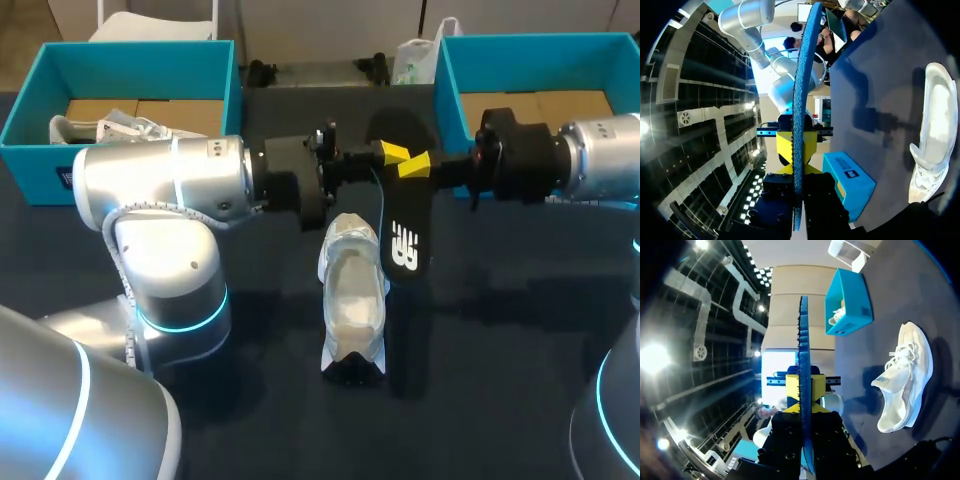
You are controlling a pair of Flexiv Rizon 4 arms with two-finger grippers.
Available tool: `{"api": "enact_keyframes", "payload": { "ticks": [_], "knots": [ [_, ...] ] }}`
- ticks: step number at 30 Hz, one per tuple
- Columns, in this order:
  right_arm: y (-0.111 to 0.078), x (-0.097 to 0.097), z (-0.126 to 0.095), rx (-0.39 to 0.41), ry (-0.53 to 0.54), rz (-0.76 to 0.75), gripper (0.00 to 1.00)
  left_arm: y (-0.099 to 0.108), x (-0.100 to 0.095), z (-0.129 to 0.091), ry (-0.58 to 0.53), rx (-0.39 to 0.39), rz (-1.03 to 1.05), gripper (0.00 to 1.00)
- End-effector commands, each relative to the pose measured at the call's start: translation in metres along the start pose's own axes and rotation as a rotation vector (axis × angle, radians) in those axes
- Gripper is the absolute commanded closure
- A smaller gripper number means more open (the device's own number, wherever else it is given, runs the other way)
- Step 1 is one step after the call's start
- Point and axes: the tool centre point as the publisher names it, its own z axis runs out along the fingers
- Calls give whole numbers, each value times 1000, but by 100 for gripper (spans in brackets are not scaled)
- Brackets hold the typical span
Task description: Take the shoe out of the shoebox, open the shoe tongue, remove and reinsert the insole, then place the shoe into the shoebox
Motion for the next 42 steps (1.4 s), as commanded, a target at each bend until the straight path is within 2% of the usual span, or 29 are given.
{"api": "enact_keyframes", "payload": {
  "ticks": [1,2,3,4,12,19,24,30,34,36,38,42],
  "knots": [
    [-2,0,2,-6,-1,-2,100,1,-1,4,15,-8,-15,100],
    [-3,0,1,-7,-1,-2,68,1,-1,5,17,-11,-18,100],
    [-3,-1,1,-9,-1,-2,53,1,-1,5,17,-11,-18,100],
    [-6,-1,0,-13,-3,-1,0,2,-1,5,21,-14,-21,100],
    [-24,-3,-18,-62,-27,15,0,2,-4,-6,28,-7,-37,100],
    [-35,-7,-37,-68,-71,31,0,-3,-11,-22,50,2,-82,100],
    [-40,-10,-50,-64,-119,-34,0,-8,-16,-34,62,22,-105,100],
    [-48,-11,-68,-99,-255,-165,0,-17,-23,-48,71,46,-150,100],
    [-54,-9,-77,-91,-359,-333,0,-25,-30,-55,115,83,-231,100],
    [-57,-8,-80,-86,-364,-432,0,-26,-32,-58,139,102,-273,100],
    [-58,-7,-82,-52,-416,-483,0,-30,-34,-61,162,117,-321,100],
    [-56,-6,-82,42,-417,-661,0,-35,-37,-64,230,126,-456,100]
  ]
}}
